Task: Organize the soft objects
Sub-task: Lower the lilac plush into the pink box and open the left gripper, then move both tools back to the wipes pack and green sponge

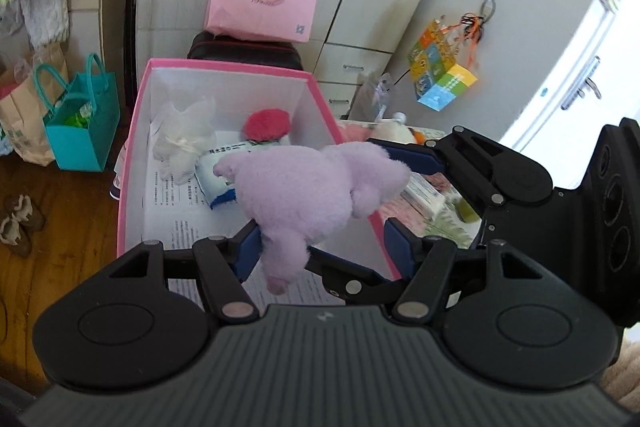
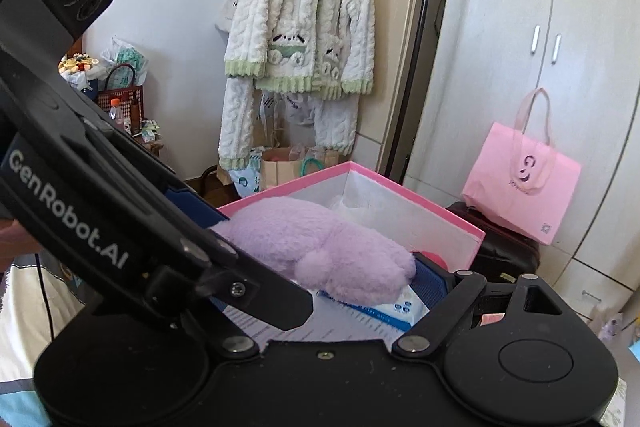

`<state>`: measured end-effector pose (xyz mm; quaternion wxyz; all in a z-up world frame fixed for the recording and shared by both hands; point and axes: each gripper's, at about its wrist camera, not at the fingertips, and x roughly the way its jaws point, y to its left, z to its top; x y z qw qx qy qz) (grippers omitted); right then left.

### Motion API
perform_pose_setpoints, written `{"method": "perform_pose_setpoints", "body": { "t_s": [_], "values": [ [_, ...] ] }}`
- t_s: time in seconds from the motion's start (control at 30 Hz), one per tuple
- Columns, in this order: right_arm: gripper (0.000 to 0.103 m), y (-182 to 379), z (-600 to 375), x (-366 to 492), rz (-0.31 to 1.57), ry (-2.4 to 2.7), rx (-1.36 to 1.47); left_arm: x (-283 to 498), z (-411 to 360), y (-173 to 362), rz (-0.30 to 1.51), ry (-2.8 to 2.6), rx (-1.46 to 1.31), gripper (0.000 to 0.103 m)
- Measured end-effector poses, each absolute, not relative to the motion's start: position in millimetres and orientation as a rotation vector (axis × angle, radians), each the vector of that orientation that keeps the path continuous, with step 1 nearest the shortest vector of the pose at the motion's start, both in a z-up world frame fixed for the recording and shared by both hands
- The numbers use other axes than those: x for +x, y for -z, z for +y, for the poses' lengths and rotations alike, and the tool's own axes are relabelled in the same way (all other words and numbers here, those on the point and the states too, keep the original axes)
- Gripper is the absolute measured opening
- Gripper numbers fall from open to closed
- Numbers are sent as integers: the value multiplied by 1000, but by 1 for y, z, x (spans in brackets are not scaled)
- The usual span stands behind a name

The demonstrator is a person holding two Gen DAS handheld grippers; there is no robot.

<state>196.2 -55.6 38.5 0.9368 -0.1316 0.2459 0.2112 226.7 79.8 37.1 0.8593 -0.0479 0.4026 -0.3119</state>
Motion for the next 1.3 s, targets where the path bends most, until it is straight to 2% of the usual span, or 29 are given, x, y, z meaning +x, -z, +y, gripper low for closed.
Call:
{"method": "perform_pose_setpoints", "body": {
  "t_s": [0.4,0.5,0.6,0.73,1.0,1.3],
  "values": [
    [91,-3,-55,261,649,-457,-327,292,74,11,985,620,-184,63],
    [90,4,-52,269,674,-453,-363,296,72,15,967,609,-157,64],
    [89,7,-57,272,696,-452,-350,287,71,10,903,592,-101,67],
    [89,5,-66,265,689,-441,-334,268,73,-2,814,585,-44,81],
    [89,-14,-79,230,652,-448,-299,222,82,-33,701,583,27,83],
    [89,-51,-112,180,651,-451,-225,171,84,-66,698,650,28,84]
  ]
}}
